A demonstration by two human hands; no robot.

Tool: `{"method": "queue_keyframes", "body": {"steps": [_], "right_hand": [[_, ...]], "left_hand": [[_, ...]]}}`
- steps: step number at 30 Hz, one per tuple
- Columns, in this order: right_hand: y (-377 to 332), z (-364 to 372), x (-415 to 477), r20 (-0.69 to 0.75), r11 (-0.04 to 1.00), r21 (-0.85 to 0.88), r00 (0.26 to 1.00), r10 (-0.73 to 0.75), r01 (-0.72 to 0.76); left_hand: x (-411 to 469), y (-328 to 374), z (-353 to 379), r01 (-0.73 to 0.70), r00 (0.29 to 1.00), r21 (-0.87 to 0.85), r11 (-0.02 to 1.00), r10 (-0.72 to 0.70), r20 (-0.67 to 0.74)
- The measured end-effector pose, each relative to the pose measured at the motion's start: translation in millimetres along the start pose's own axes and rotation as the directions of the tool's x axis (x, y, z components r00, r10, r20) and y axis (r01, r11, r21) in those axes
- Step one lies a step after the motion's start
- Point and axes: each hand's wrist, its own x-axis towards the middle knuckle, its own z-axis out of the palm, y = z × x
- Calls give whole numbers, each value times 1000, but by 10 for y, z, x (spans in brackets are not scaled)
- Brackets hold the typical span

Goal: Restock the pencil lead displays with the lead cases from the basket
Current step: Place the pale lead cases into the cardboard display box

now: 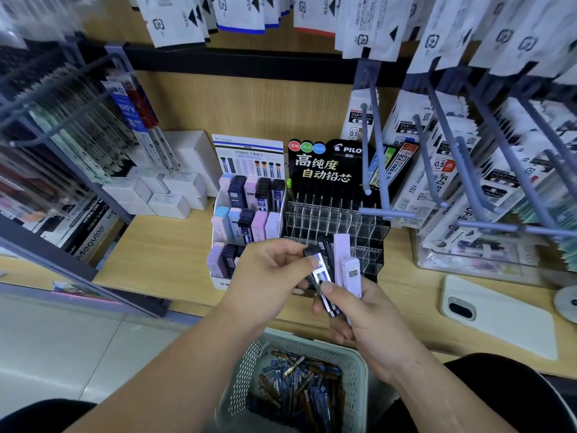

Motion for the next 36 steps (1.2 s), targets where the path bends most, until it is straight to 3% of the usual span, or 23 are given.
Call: {"method": "queue_keyframes", "body": {"steps": [7, 16, 22, 26, 30, 36], "right_hand": [[30, -29, 23, -30, 1000, -3, 999, -16, 16], [20, -26, 30, -45, 1000, 10, 999, -9, 10], [9, -36, 15, -41, 1000, -17, 999, -20, 19], [6, -26, 16, -43, 1000, -25, 999, -19, 18], [-7, -19, 13, -43, 1000, -22, 999, -22, 21], [-15, -35, 17, -65, 1000, -11, 998, -11, 10]], "left_hand": [[-5, 47, -56, 2, 999, -99, 995, -7, -54], [66, 145, -150, -84, 987, -58, 995, 75, -145], [329, 432, -502, -202, 933, 127, 971, 231, -276], [619, 644, -635, -280, 908, 433, 857, 383, -170], [883, 718, -667, -351, 873, 694, 629, 488, -1], [1097, 648, -653, -322, 906, 839, 439, 401, 137]]}}
